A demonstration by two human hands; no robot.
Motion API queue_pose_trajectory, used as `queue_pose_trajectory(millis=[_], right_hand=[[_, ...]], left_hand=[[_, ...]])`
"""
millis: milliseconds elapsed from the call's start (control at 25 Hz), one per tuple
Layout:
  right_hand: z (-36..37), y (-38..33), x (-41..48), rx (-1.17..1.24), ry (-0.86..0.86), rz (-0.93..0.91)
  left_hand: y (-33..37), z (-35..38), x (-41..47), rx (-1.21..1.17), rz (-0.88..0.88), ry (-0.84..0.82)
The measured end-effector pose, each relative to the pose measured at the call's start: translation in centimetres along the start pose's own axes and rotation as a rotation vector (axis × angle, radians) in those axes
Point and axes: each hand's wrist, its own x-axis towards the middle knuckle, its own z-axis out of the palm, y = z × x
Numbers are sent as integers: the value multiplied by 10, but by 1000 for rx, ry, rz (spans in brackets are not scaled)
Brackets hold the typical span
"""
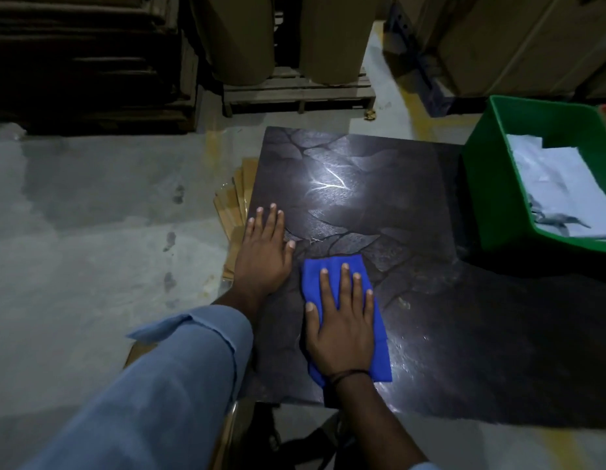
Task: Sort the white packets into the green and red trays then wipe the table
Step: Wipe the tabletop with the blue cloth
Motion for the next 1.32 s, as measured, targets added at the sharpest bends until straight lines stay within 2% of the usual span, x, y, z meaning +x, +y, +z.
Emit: queue_pose_trajectory(millis=[240, 520, 680, 760, 880, 920, 1320], right_hand=[[5, 8, 133, -7, 62, -41], [13, -5, 329, -27, 1, -99], [16, -23, 391, -6, -44, -118], [18, -26, 391, -14, -41, -183], [13, -16, 359, -21, -55, -430], [11, -11, 342, -18, -46, -451], [2, 4, 126, -34, 5, -298]], left_hand=[[-4, 6, 1, -31, -8, 42], [-5, 8, 4, -19, -1, 43], [-5, 4, 4, -42, -15, 37], [-4, 4, 3, -37, -11, 33], [-3, 4, 3, -32, -12, 48], [-3, 5, 3, -27, -8, 49], [4, -1, -6, -91, -48, 37]])
